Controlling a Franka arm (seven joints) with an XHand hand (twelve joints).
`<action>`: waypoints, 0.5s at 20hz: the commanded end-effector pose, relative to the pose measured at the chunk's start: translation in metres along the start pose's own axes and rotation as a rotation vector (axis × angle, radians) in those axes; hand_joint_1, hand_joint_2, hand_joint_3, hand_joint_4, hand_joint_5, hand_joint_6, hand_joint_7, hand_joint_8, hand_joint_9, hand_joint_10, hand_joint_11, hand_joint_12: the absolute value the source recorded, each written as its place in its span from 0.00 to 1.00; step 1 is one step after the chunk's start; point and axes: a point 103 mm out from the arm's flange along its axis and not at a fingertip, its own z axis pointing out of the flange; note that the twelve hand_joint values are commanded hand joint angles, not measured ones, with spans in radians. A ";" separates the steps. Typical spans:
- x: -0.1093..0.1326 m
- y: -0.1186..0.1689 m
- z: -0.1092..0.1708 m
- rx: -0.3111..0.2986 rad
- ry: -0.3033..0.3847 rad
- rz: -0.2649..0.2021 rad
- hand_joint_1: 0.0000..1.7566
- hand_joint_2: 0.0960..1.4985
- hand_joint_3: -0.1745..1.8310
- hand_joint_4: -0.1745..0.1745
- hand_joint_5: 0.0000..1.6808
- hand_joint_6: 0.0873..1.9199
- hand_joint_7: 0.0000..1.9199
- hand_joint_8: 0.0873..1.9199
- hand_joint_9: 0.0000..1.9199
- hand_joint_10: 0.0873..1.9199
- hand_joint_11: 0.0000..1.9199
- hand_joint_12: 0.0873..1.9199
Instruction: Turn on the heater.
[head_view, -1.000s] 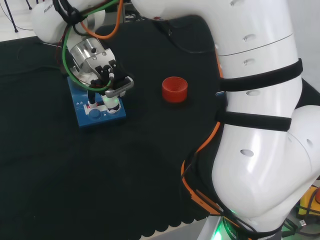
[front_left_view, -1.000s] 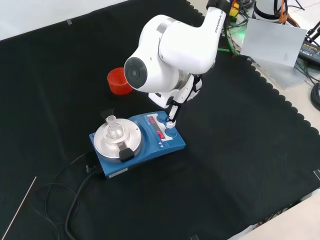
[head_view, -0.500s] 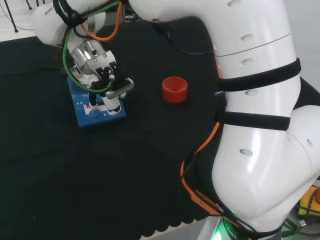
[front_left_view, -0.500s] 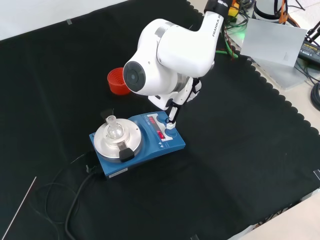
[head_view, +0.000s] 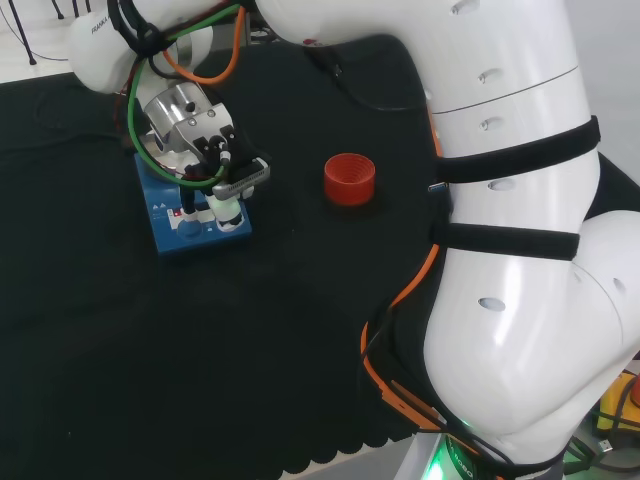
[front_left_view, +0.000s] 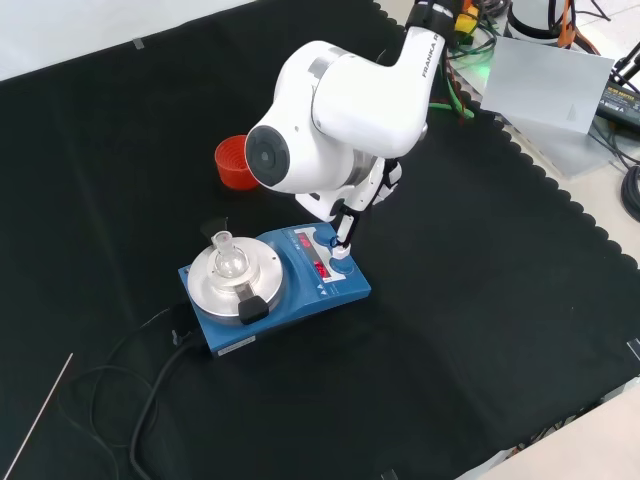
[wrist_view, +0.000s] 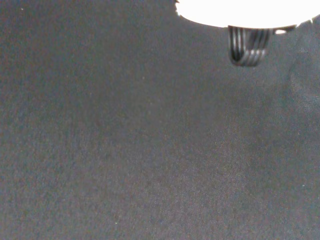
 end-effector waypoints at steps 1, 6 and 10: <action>-0.002 0.004 0.003 0.007 -0.004 0.000 0.89 0.33 0.70 0.39 0.18 0.02 0.99 0.83 1.00 0.83 0.94 0.73; -0.002 0.007 0.004 0.013 -0.011 0.002 0.89 0.33 0.70 0.39 0.19 0.02 0.99 0.83 1.00 0.83 0.94 0.73; -0.002 0.008 0.002 0.010 -0.010 0.001 0.89 0.33 0.70 0.39 0.19 0.02 0.99 0.83 1.00 0.83 0.94 0.73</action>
